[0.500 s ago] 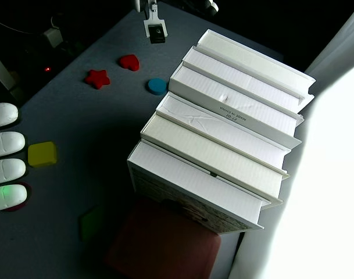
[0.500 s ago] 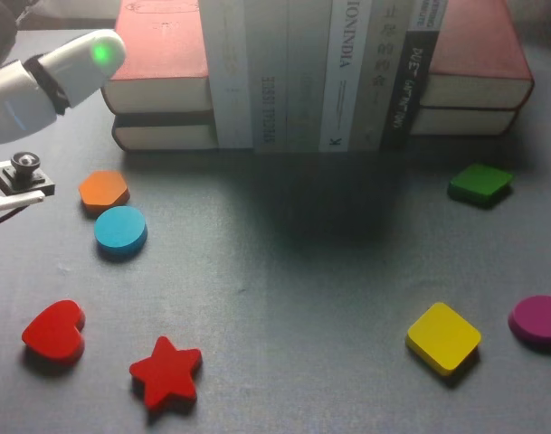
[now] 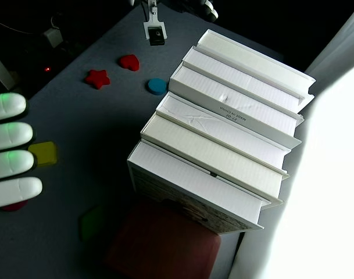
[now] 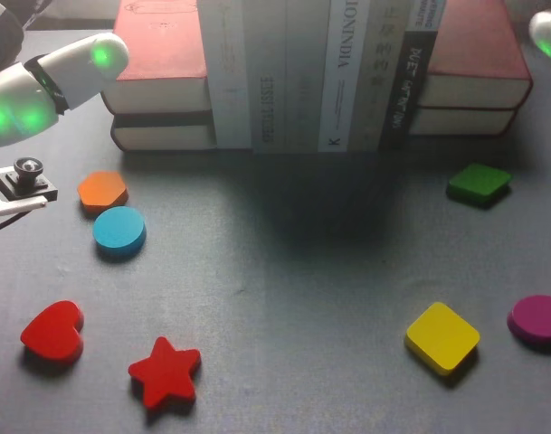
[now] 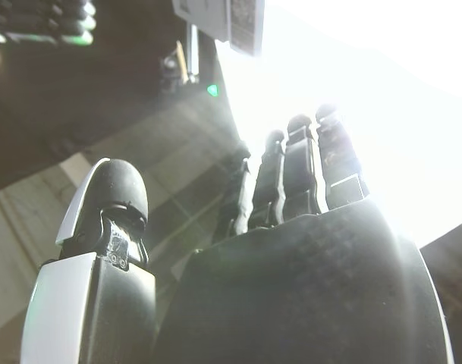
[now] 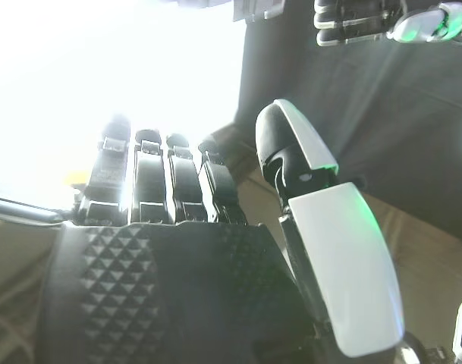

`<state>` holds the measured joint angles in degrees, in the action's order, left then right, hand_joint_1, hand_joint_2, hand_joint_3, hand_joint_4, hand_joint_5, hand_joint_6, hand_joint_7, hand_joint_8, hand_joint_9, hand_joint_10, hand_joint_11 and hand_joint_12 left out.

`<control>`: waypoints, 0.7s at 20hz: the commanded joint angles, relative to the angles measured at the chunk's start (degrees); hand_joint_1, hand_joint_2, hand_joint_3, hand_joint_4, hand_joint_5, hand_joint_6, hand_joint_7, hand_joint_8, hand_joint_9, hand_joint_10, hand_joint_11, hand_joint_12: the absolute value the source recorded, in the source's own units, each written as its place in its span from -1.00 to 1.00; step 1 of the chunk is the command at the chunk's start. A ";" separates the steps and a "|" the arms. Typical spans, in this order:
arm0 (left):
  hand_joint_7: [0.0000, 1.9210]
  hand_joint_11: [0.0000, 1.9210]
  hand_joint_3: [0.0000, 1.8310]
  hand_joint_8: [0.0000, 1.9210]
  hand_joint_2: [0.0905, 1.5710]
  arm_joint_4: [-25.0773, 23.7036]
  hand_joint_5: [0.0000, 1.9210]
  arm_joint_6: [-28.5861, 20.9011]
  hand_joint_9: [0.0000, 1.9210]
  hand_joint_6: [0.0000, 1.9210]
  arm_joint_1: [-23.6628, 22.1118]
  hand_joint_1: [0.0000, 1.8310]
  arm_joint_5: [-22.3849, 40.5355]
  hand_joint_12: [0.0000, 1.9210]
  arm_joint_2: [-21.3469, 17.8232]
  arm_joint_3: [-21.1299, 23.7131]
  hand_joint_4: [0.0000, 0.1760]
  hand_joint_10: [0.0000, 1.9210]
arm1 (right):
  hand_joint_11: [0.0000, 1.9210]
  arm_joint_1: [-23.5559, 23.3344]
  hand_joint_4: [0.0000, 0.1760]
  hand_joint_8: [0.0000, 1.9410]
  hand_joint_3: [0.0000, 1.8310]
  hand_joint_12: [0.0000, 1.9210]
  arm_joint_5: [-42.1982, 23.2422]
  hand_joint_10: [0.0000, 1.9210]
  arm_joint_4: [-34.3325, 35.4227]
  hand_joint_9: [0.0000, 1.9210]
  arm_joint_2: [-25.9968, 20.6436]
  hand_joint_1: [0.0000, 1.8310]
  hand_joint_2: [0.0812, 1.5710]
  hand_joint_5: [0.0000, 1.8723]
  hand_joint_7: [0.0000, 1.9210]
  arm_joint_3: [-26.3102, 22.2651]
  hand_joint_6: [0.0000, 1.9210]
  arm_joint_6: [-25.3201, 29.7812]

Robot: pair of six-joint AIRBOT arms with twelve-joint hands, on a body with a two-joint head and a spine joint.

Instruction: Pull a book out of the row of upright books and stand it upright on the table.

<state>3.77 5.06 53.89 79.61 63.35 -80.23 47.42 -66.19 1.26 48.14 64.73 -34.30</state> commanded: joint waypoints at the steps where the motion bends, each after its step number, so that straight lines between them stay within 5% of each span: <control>1: -1.00 -1.00 -1.00 -1.00 0.70 1.50 -1.00 -0.45 -1.00 -1.00 -0.14 -0.63 6.68 -1.00 0.05 -0.31 -0.48 -1.00 | -1.00 -2.34 -1.00 -1.00 -1.00 -1.00 -2.23 -1.00 -0.15 -1.00 0.41 -0.65 0.80 -1.00 -1.00 0.85 -1.00 0.19; 5: -1.00 -1.00 -1.00 -1.00 0.70 1.64 -1.00 -0.45 -1.00 -1.00 0.45 -0.63 6.65 -1.00 -0.01 -0.30 -0.36 -1.00 | -1.00 -9.99 -1.00 -1.00 -1.00 -1.00 7.17 -1.00 -4.69 -1.00 3.12 -0.84 0.75 -0.91 -1.00 3.88 -0.97 -0.19; 7: -1.00 -1.00 -1.00 -1.00 0.69 1.82 -1.00 -0.46 -1.00 -1.00 0.72 -0.62 6.67 -1.00 0.02 -0.30 -0.46 -1.00 | -1.00 -13.49 -1.00 -1.00 -1.00 -1.00 11.46 -1.00 -6.72 -1.00 4.74 -0.90 0.76 -0.86 -1.00 5.44 -0.95 -0.23; 11: -1.00 -1.00 -1.00 -1.00 0.69 2.06 -1.00 -0.46 -1.00 -1.00 1.04 -0.63 6.72 -1.00 0.04 -0.37 -0.06 -1.00 | -1.00 -18.52 -0.94 -1.00 -1.00 -1.00 17.89 -1.00 -8.89 -1.00 8.11 -0.90 0.74 -0.81 -1.00 8.40 -0.94 -0.62; 13: -1.00 -1.00 -1.00 -1.00 0.69 2.14 -1.00 -0.48 -1.00 -1.00 1.04 -0.63 6.72 -1.00 0.09 -0.47 -0.08 -1.00 | -1.00 -20.94 -0.83 -1.00 -1.00 -1.00 20.79 -1.00 -10.26 -1.00 9.78 -0.89 0.74 -0.80 -1.00 9.61 -0.94 -0.77; 14: -1.00 -1.00 -1.00 -1.00 0.69 2.15 -1.00 -0.48 -1.00 -1.00 1.04 -0.61 6.72 -1.00 0.14 -0.50 -0.09 -1.00 | -1.00 -21.60 -0.95 -1.00 -1.00 -1.00 21.63 -1.00 -10.67 -1.00 10.23 -0.88 0.75 -0.79 -1.00 9.92 -0.94 -0.90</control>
<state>4.47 5.02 55.29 79.29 63.35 -80.34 26.30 -38.41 -11.05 58.59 74.56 -35.27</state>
